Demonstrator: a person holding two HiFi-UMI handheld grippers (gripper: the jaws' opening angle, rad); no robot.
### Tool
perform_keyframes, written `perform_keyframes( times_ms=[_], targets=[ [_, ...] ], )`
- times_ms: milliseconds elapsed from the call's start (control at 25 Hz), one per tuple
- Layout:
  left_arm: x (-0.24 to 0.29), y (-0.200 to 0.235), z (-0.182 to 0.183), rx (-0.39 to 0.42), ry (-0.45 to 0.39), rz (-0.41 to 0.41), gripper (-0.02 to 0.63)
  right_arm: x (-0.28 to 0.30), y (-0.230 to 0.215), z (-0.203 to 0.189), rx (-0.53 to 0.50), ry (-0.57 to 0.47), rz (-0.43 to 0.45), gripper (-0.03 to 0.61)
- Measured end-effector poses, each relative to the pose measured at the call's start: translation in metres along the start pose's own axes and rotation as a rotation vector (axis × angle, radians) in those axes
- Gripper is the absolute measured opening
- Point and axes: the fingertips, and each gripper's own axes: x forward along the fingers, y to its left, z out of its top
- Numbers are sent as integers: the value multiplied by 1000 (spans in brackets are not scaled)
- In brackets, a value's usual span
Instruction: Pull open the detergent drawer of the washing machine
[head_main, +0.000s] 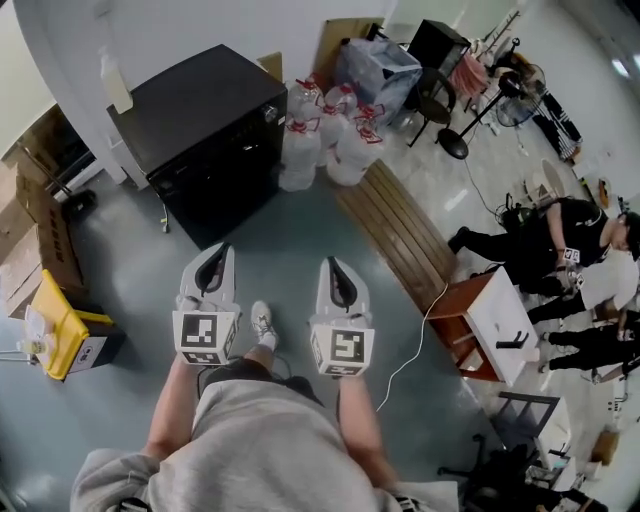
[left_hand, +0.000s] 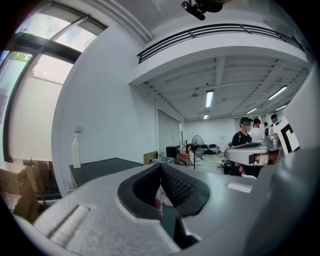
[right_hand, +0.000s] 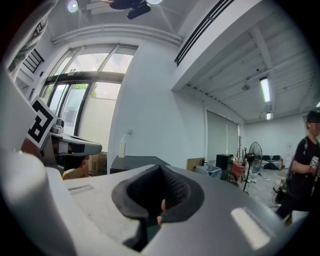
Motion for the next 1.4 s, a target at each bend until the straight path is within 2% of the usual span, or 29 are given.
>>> perform_keyframes(
  times_ms=[280, 640, 960, 1240, 1400],
  targets=[
    [78, 44, 1, -11, 24, 72, 11, 102, -11, 6, 5, 8, 89, 5],
    [134, 114, -10, -26, 58, 177, 11, 212, 18, 9, -15, 17, 257, 3],
    [130, 184, -24, -76, 88, 340, 11, 282, 65, 13, -28, 19, 435, 3],
    [114, 243, -43, -110, 100, 522, 11, 336, 120, -1, -42, 37, 604, 3],
    [116, 266, -60, -143, 127, 598, 11, 371, 147, -13, -51, 70, 694, 3]
  ],
)
